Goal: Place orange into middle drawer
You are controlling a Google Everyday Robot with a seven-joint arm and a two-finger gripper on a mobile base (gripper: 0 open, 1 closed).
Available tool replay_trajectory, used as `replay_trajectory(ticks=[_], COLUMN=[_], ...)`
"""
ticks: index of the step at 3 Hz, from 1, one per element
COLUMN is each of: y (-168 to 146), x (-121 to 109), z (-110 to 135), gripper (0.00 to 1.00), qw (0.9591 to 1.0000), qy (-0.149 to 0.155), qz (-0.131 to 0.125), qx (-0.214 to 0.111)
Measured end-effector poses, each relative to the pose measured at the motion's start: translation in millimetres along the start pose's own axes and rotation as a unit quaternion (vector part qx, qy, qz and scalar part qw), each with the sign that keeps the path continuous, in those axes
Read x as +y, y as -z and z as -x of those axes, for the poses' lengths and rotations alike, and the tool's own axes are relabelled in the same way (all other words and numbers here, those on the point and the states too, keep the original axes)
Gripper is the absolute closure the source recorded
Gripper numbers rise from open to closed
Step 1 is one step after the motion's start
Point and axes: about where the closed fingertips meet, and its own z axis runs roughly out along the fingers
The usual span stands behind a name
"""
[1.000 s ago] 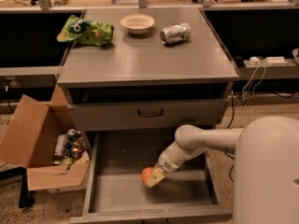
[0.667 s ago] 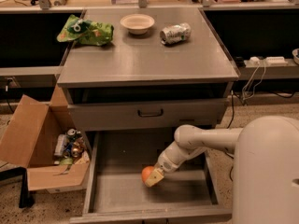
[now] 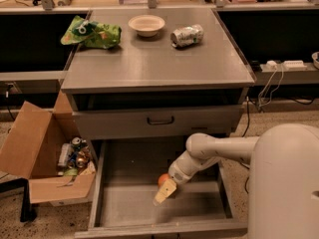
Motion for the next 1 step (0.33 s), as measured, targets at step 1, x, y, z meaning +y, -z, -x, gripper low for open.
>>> replay_trajectory(ticks=[1], y=[15.7], x=[4.0], z=[-1.1], gripper=[0.00], qw=[0.9996], qy=[0.016], qz=[0.004], qx=[-0.021])
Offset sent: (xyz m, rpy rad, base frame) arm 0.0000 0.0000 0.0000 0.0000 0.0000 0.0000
